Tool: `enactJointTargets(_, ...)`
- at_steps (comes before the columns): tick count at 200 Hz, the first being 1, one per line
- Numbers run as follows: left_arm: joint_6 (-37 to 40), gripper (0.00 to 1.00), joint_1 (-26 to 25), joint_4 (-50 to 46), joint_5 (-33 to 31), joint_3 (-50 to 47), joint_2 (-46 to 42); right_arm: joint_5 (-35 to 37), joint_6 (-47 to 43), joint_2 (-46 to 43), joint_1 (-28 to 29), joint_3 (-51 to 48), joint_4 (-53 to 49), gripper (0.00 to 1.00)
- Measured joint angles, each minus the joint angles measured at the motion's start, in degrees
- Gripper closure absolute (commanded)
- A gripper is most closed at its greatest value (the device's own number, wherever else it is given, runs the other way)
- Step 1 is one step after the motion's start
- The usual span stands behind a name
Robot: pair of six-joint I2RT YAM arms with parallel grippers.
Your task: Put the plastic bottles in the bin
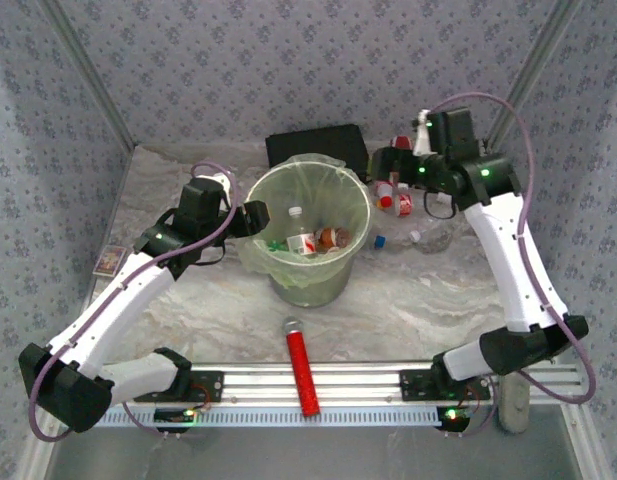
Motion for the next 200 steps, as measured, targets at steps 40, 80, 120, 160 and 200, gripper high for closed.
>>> enactJointTargets(40,0.0,0.25,0.0,0.0,0.0,-0.04,-0.04,-4.22,4.66,-0.09,-17.64,-12.04,5.11,0.01)
enactJointTargets(80,-0.02,0.25,0.0,0.0,0.02,-0.04,-0.04,-7.96,7.17,3.93,-27.34,-19.54,12.46,0.06)
enactJointTargets(120,-0.02,0.25,0.0,0.02,0.02,-0.04,-0.04,-10.34,9.49,11.8,-30.64,-22.51,19.91,0.1)
enactJointTargets(160,-0.02,0.25,0.0,0.0,0.02,-0.04,-0.04,-10.78,11.87,18.58,-30.91,-24.35,26.1,0.1)
enactJointTargets(200,0.0,0.25,0.17,0.0,0.02,-0.04,-0.04,-10.95,14.23,23.85,-31.34,-25.27,29.83,0.1)
